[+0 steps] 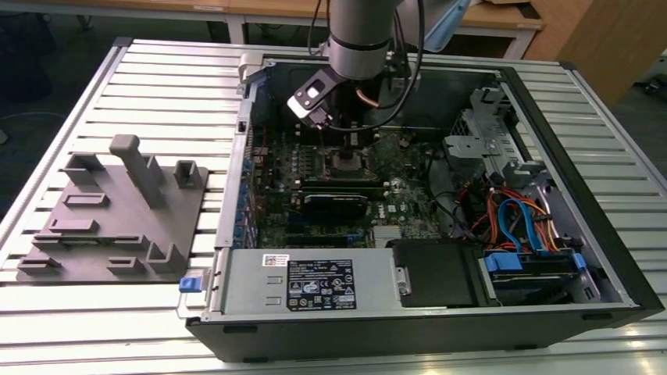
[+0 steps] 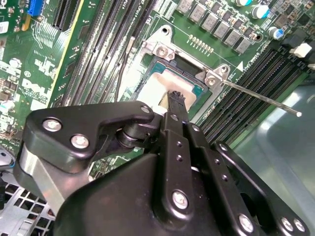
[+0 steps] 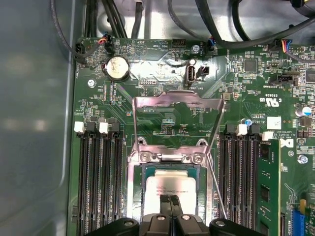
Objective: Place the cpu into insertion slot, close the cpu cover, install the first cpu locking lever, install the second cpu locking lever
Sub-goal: 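Close the cpu cover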
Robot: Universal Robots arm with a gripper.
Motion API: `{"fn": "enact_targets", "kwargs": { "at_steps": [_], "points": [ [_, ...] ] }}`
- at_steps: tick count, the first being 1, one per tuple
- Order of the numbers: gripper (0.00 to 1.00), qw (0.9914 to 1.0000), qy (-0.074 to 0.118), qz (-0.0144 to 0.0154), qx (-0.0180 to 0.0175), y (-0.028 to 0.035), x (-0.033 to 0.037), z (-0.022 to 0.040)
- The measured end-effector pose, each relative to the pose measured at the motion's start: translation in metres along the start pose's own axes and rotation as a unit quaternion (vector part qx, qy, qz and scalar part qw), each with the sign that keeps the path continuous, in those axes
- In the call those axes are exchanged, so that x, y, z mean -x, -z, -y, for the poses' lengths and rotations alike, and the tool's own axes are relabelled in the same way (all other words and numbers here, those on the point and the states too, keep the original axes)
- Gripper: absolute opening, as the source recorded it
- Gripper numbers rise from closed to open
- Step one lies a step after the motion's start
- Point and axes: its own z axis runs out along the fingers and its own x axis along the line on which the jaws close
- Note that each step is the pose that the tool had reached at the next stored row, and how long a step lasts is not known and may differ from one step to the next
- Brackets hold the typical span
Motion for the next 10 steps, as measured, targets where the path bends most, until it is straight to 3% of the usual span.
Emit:
{"fn": "enact_targets", "kwargs": {
  "at_steps": [10],
  "points": [
    [0.1,1.0,0.0,-0.0001,0.0001,0.0054,0.0,-0.0002]
  ]
}}
